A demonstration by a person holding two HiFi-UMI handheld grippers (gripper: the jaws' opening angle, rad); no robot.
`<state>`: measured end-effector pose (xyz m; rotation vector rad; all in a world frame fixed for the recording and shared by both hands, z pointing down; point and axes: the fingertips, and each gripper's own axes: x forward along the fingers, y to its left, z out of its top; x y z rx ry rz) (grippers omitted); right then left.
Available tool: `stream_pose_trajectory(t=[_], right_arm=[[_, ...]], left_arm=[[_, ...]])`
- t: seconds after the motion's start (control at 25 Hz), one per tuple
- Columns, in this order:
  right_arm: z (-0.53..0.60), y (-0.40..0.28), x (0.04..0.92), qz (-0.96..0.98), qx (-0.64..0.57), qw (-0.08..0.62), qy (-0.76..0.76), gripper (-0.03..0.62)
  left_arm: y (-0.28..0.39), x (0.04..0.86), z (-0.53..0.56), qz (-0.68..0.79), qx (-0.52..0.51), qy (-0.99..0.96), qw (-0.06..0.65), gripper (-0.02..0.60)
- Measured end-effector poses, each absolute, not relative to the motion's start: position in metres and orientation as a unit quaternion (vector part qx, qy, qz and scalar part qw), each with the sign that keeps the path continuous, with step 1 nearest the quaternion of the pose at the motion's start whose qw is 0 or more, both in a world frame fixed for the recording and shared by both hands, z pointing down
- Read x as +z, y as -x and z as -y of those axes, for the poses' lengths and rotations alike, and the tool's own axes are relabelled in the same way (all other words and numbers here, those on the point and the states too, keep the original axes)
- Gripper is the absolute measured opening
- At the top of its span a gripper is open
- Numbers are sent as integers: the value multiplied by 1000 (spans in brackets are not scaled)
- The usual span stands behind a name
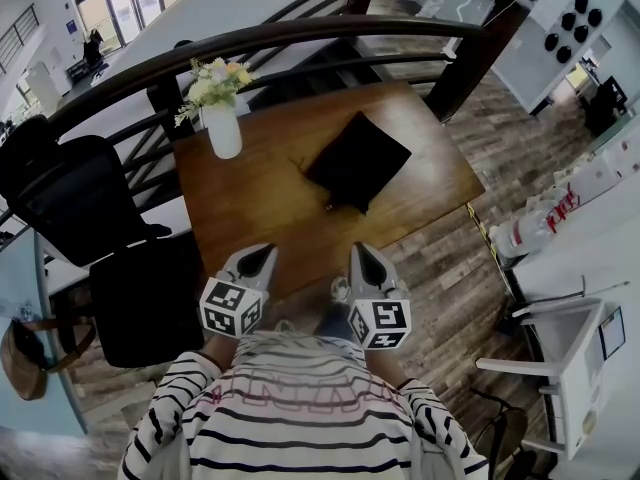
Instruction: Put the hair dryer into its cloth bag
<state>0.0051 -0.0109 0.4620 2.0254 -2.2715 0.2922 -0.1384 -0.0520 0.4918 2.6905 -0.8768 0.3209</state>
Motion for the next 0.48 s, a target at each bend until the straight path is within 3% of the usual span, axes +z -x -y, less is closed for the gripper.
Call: stream_pose_trajectory(t=[0.48], right_arm=[[15, -5, 461, 746, 91, 43, -659, -2]], left_arm=[[137, 492, 53, 306, 115, -934, 142, 0]])
